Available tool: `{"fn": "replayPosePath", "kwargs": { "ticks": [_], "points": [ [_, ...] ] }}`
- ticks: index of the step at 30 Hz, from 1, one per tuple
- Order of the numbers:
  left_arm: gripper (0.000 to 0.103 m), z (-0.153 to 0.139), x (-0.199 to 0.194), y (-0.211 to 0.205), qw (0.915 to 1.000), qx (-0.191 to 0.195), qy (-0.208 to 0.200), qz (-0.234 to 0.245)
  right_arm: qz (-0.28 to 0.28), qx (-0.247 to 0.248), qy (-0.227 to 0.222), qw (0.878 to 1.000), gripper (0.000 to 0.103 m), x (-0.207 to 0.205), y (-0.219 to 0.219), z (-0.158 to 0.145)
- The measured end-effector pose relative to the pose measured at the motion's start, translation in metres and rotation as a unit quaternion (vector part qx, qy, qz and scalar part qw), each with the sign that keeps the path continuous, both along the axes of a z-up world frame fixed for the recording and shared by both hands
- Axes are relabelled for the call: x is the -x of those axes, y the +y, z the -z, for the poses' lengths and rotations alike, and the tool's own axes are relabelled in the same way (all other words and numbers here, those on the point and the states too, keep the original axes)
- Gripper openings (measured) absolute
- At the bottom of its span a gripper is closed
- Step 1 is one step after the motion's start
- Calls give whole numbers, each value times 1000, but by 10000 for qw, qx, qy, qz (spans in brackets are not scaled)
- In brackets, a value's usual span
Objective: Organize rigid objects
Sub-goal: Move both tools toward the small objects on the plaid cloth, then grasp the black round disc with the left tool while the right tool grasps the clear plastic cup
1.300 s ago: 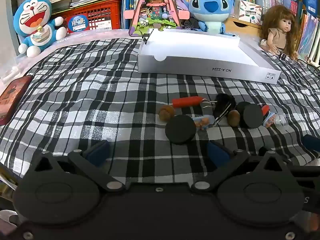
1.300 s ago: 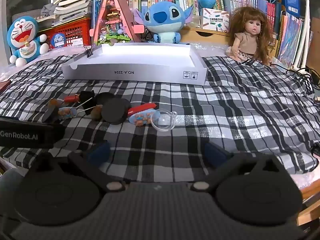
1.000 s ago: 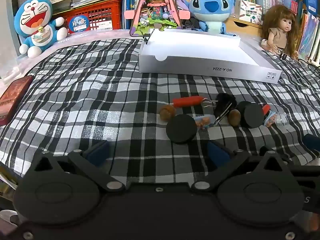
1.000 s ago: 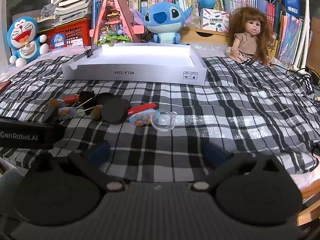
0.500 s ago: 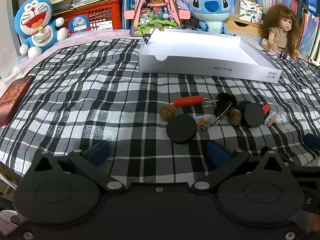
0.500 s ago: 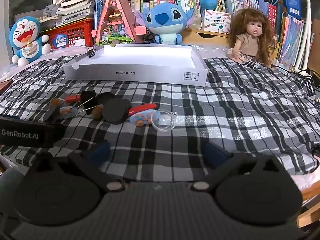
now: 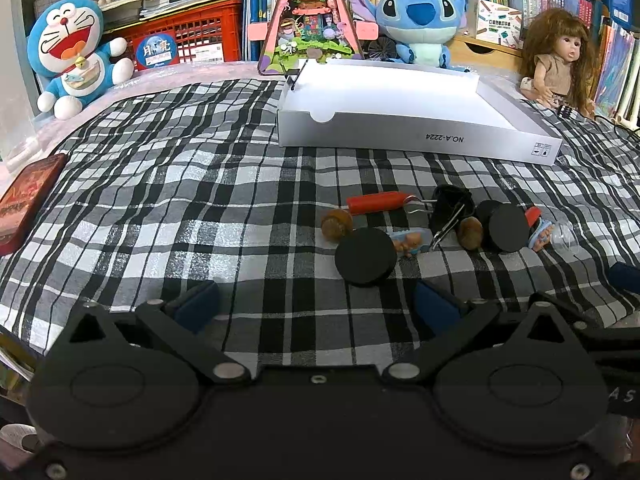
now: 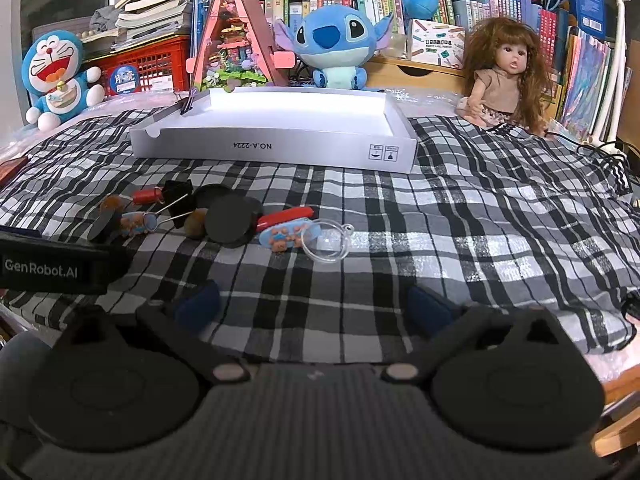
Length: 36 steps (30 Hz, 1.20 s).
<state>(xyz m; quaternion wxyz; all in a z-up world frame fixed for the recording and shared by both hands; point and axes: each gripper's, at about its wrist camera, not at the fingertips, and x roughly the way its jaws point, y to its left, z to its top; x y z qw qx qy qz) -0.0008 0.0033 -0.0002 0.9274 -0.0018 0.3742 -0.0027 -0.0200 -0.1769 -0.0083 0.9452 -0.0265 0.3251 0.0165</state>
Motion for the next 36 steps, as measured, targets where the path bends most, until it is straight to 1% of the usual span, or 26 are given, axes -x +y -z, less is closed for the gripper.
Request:
{"fn": "replayPosePath", "kwargs": {
  "ticks": [5,6,9,10,11,13,14,16,18,19,20,22,26,30,36],
  "points": [
    [103,-1,3,10,9999,32,-109,-68,-93,60,-119,9999,95,4,-3,-3],
    [101,-1,3,12,9999,46,-118,-59,-127,72,-152,9998,94,4,-4,-4],
    [92,-6,7,13,9998,108,-176,-6,-235,129,-208,9994,87,5,-3,-6],
    [87,-7,7,13,9997,135,-197,20,-250,144,-245,9993,83,6,-3,-7],
    [85,-8,6,14,9996,162,-223,47,-247,165,-288,9991,78,6,-3,-8],
    [76,-10,5,15,9994,190,-269,112,-263,209,-388,9987,73,6,-3,-10],
    [75,-10,4,15,9992,202,-290,166,-269,231,-434,9984,70,5,-3,-12],
    [64,-11,4,15,9987,232,-374,264,-287,252,-486,9981,67,4,-6,-14],
    [58,-11,4,15,9978,274,-482,371,-302,233,-481,9981,63,1,-8,-14],
    [54,-11,4,14,9973,295,-527,426,-291,229,-480,9982,59,-1,-9,-14],
    [52,-10,6,13,9967,325,-572,480,-277,230,-482,9982,57,-2,-10,-13],
    [47,-8,5,12,9960,367,-594,549,-289,222,-501,9981,55,-4,-12,-12],
    [40,-6,5,9,9953,337,-607,670,-293,163,-483,9983,47,-10,-15,-9],
    [30,-5,4,9,9949,329,-594,752,-327,61,-417,9986,46,-17,-17,-6],
    [30,-5,1,8,9949,340,-575,755,-338,-10,-409,9986,46,-22,-18,-3]
  ]
}}
